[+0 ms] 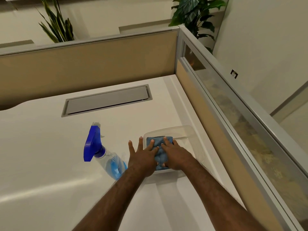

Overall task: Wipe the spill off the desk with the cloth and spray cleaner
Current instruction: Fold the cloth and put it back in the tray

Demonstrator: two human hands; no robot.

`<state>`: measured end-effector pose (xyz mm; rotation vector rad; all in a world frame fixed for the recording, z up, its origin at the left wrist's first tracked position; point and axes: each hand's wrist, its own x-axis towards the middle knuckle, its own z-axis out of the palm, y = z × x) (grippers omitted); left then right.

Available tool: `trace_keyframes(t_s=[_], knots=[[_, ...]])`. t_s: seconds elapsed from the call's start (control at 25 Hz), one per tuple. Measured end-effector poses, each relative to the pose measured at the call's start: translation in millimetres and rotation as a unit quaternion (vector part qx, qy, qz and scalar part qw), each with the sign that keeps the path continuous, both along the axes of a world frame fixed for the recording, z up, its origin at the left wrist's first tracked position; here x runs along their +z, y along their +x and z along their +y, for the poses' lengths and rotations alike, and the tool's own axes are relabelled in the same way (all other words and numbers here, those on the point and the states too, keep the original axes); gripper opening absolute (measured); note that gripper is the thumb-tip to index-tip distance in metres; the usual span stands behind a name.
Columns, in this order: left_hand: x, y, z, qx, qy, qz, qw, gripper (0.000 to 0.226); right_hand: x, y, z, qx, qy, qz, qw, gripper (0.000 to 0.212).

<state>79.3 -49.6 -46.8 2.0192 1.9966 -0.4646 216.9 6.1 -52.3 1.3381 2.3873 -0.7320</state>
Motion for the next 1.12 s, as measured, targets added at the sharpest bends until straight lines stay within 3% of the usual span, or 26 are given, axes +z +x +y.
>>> trace_keyframes(t_s=[0.12, 0.28, 0.36, 0.4, 0.48, 0.6, 0.72, 0.8, 0.92, 1.0, 1.12], knots=[[3, -1, -9, 0.017, 0.043, -0.058, 0.997, 0.065, 7, 1, -5, -0.003, 0.032, 0.013, 0.999, 0.076], [10, 1, -54, 0.124, 0.183, -0.267, 0.938, 0.059, 22, -4, -21, -0.118, 0.103, 0.213, 0.964, 0.038], [7, 0, -93, 0.166, 0.220, -0.301, 0.913, 0.057, 35, -22, -39, -0.178, 0.114, 0.313, 0.926, 0.031], [2, -3, -114, 0.173, 0.223, -0.294, 0.913, 0.055, 40, -33, -48, -0.177, 0.141, 0.353, 0.908, 0.032], [-7, -15, -154, 0.175, 0.220, -0.270, 0.921, 0.045, 47, -58, -72, -0.142, 0.133, 0.383, 0.903, 0.056], [-23, -39, -186, 0.160, 0.246, -0.265, 0.919, 0.016, 38, -90, -103, -0.090, 0.120, 0.352, 0.924, 0.082], [-37, -63, -186, 0.208, 0.242, -0.216, 0.923, 0.015, 27, -119, -119, -0.100, 0.136, 0.318, 0.933, 0.094], [-46, -77, -176, 0.244, 0.240, -0.191, 0.920, 0.028, 24, -134, -120, -0.129, 0.146, 0.314, 0.929, 0.086], [-59, -88, -155, 0.260, 0.166, -0.164, 0.937, 0.073, 24, -143, -111, -0.181, 0.163, 0.316, 0.917, 0.058], [-62, -89, -139, 0.235, 0.117, -0.143, 0.954, 0.090, 26, -137, -105, -0.207, 0.151, 0.325, 0.910, 0.054], [-70, -88, -129, 0.202, 0.085, -0.130, 0.967, 0.097, 41, -117, -98, -0.251, 0.184, 0.363, 0.878, 0.057]])
